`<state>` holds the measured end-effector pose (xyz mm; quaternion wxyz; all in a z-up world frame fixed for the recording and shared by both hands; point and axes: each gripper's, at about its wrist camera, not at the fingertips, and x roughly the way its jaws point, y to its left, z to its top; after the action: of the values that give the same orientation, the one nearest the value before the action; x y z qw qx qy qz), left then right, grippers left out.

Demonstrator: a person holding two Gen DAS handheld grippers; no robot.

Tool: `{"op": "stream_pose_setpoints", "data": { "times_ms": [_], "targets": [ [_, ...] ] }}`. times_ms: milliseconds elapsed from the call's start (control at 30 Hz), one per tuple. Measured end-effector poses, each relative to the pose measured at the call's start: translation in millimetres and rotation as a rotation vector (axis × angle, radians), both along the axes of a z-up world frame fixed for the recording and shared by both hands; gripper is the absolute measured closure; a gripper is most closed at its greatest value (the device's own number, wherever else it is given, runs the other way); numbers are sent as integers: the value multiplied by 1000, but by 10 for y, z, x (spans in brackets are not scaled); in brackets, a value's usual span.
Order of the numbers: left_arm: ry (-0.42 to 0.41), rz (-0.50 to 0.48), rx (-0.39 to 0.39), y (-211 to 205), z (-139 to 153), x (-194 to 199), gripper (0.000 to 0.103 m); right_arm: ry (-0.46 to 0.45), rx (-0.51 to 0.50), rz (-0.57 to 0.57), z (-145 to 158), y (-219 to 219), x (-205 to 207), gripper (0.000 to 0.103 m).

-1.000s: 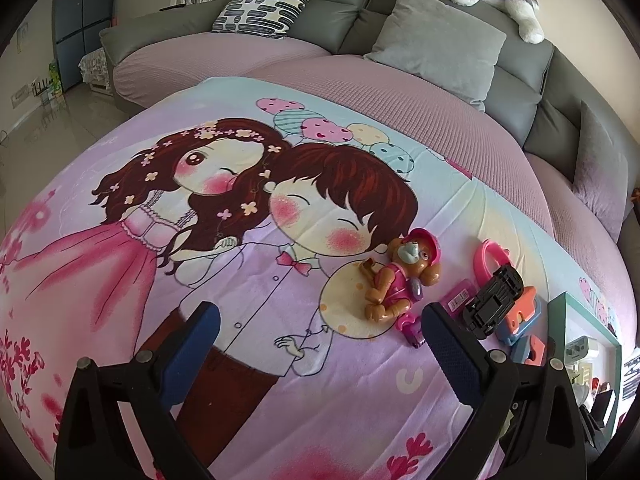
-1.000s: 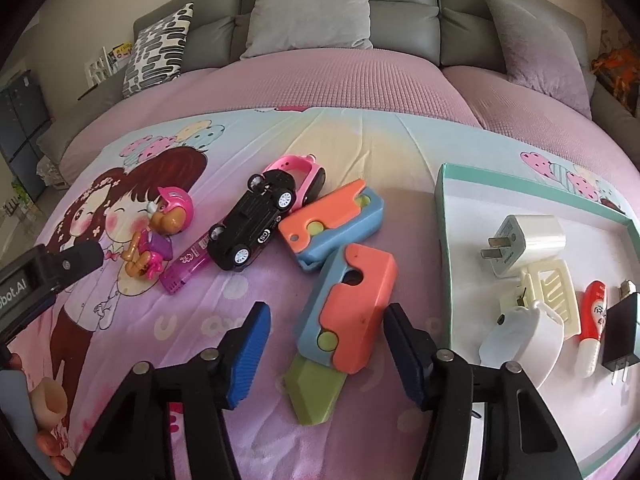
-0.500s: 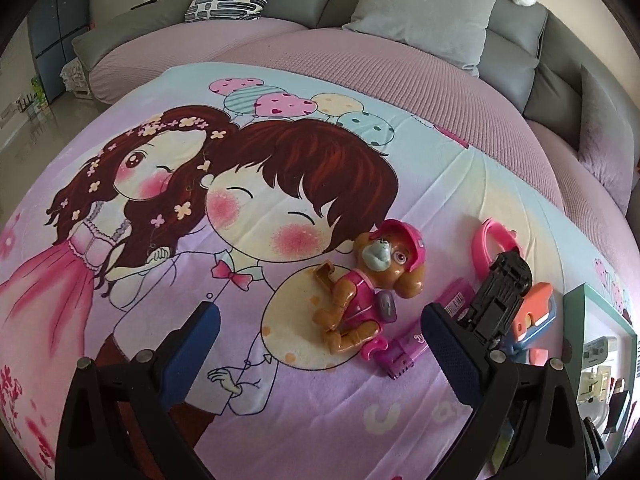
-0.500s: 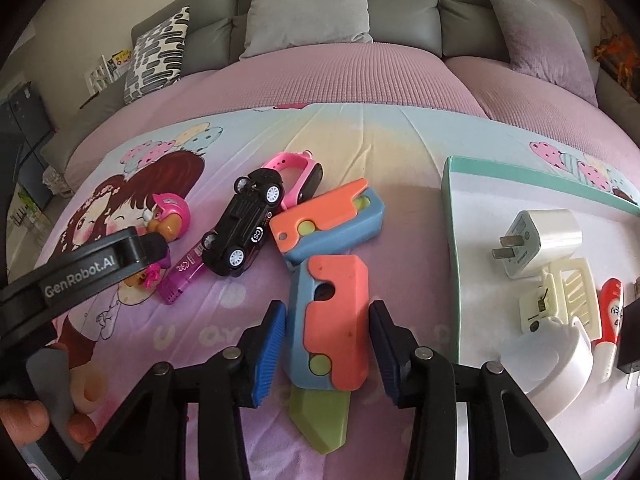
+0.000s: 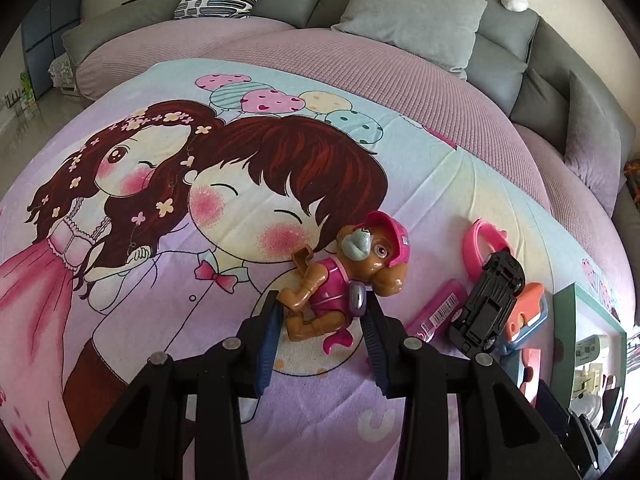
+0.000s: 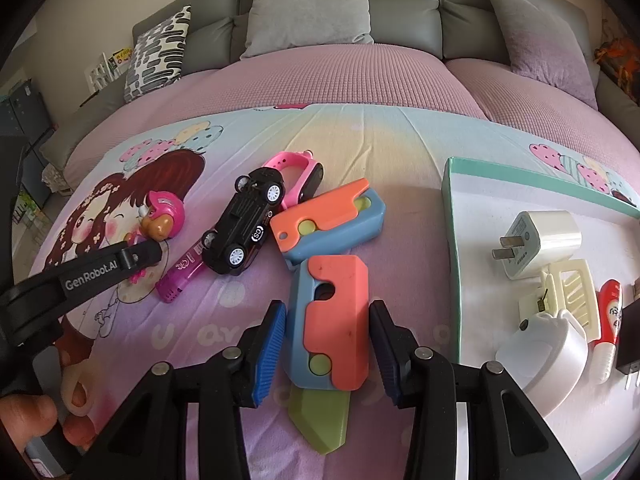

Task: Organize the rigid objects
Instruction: 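Grasp the pink puppy figure with the left tool while the right tool lifts the toy knife, then carry the puppy figure and toy knife over the tray with both tools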

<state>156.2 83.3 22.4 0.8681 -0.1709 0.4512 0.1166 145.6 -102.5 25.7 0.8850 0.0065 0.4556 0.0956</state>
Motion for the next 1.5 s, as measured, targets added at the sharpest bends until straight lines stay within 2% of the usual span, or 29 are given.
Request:
{"op": "stream_pose_setpoints", "data": {
  "times_ms": [167, 767, 1067, 1500],
  "targets": [
    [-32, -8, 1, -9, 101, -54, 62, -11, 19, -9, 43, -41, -17, 58],
    [-182, -41, 1, -122, 631, -256, 62, -129, 72, -44, 486, -253, -136, 58],
    [-244, -130, 6, -480, 859, -268, 62, -186, 114, -132, 768, -696, -239, 58],
    [-240, -330, 22, -1302, 930, -202, 62, -170, 42, -379, 851, -1718, -356, 58]
  ]
}}
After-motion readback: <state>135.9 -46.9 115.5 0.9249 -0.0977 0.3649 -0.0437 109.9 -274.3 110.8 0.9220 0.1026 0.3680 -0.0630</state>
